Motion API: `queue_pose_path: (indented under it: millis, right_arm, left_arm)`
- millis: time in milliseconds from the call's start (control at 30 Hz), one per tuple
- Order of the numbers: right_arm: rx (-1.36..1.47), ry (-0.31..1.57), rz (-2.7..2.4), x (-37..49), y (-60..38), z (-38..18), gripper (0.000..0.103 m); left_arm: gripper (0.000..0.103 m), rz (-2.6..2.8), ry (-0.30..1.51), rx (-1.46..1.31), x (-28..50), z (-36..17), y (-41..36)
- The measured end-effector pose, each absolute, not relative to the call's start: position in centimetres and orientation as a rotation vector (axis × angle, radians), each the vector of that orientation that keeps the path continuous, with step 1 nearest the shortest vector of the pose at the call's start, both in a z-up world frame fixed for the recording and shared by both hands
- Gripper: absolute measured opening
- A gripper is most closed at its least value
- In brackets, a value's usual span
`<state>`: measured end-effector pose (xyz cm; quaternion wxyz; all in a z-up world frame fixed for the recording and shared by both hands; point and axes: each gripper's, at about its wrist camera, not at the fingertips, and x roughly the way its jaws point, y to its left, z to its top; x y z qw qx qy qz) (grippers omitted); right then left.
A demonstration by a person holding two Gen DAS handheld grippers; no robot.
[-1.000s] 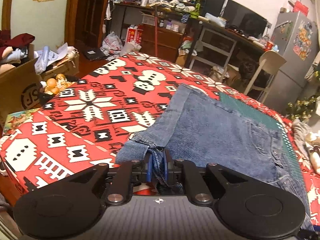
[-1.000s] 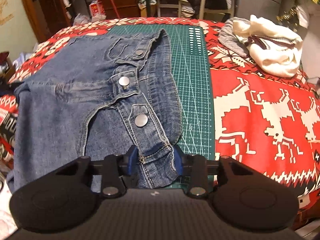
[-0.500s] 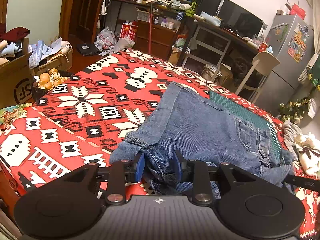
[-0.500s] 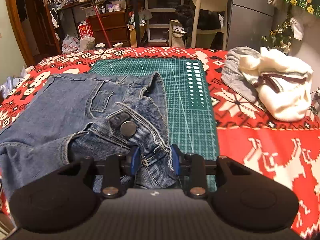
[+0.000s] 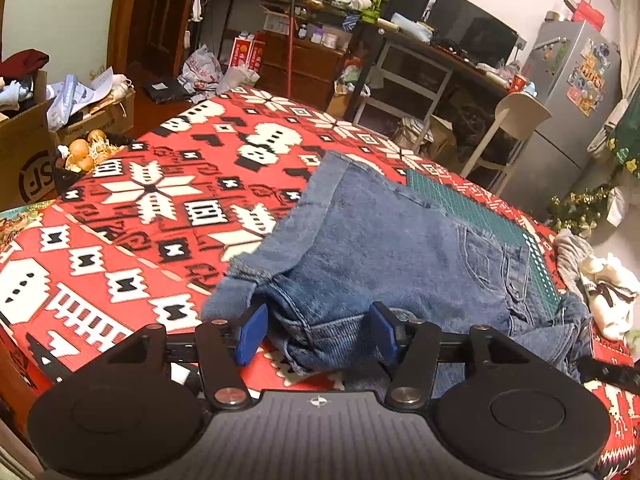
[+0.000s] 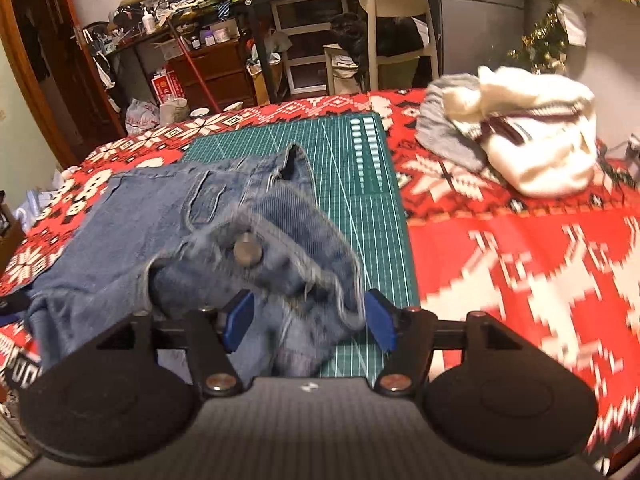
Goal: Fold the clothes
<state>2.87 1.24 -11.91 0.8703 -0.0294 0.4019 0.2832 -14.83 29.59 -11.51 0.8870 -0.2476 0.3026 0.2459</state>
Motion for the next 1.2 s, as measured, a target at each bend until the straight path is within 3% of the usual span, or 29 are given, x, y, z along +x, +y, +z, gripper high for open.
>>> queue_pose_path:
  millis: [433, 533, 600, 700, 1200]
  right_arm:
    - [-0.131, 0.958, 0.725, -2.9, 2.0, -14.5, 0.067]
    - [-0.190, 0.927, 0.725, -3.9, 2.9, -14.5, 0.049]
    - [-0.219, 0.904, 0.713, -4.2, 3.3, -14.4, 0.027]
    - [-0.198, 0.899, 0.708, -4.2, 3.0, -14.2, 0.016]
    - [-0.096, 0.870, 0.661, 0.7, 4.0, -13.1, 0.011]
  left_arm:
    - [0.058, 0.503, 0.632, -0.507, -14.8, -11.3, 28.9]
    - [0.058, 0.503, 0.632, -0.507, -15.0, -11.3, 28.9]
    - [0.058, 0.504, 0.638, -0.507, -15.0, -11.4, 28.9]
    - [0.059, 0.504, 0.643, -0.514, -15.0, -11.5, 28.9]
    - [0.059, 0.483, 0.665, -0.540, -15.8, -11.9, 29.4]
